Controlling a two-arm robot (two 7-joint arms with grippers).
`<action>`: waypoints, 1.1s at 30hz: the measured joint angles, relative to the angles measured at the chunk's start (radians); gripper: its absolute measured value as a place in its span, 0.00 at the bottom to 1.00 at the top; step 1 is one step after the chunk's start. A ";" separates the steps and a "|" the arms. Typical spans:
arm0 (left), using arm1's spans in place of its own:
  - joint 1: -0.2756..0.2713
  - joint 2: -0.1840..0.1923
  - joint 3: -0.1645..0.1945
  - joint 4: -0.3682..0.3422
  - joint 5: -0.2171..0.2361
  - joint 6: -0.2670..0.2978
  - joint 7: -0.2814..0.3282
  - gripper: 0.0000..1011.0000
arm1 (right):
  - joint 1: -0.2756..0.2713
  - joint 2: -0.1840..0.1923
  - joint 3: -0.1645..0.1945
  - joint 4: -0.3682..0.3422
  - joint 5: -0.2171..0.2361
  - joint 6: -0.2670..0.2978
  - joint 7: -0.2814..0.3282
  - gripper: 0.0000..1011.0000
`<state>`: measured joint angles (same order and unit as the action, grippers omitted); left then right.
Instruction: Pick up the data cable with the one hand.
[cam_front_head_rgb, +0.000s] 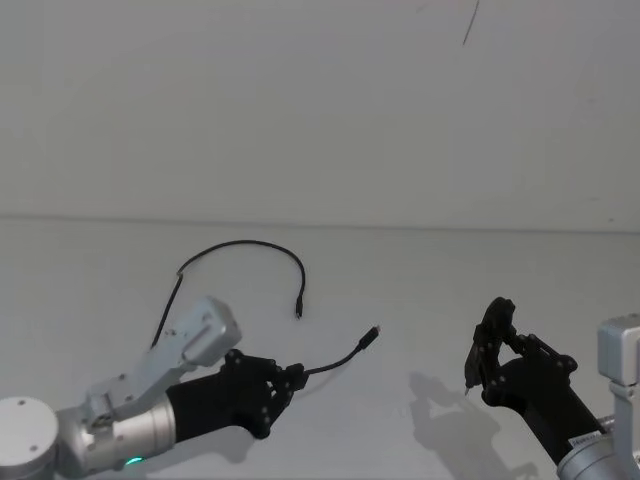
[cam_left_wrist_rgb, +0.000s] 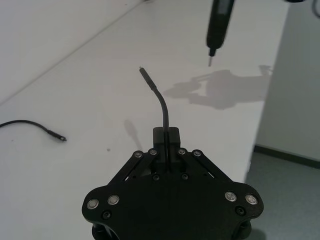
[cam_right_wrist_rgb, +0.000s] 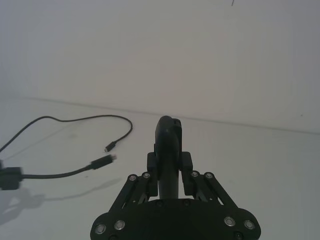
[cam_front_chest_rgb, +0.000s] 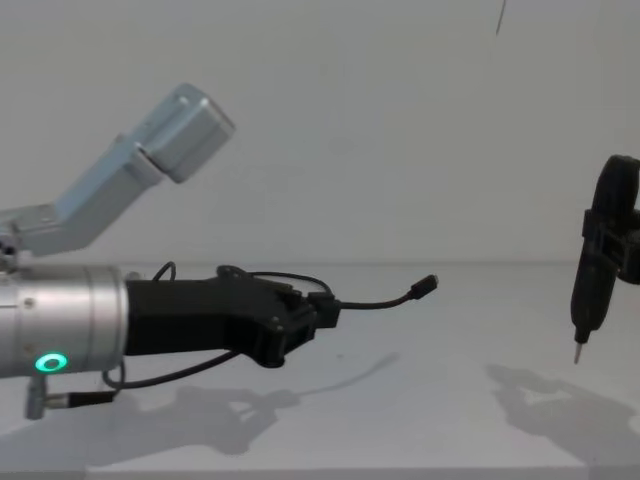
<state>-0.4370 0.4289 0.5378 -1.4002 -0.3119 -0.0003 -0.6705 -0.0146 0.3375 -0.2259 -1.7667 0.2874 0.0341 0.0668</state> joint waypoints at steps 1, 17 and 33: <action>0.016 0.018 -0.006 -0.028 -0.007 0.005 -0.002 0.04 | 0.000 0.000 0.000 0.000 0.000 0.000 0.000 0.27; 0.106 0.117 -0.040 -0.178 -0.047 0.034 -0.001 0.04 | -0.001 -0.013 0.004 -0.007 0.010 -0.005 0.010 0.27; 0.131 0.145 -0.049 -0.221 -0.059 0.042 0.001 0.04 | -0.009 -0.048 0.025 -0.056 0.136 0.028 0.084 0.27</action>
<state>-0.3058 0.5737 0.4884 -1.6211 -0.3705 0.0415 -0.6694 -0.0238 0.2892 -0.2012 -1.8231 0.4232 0.0620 0.1504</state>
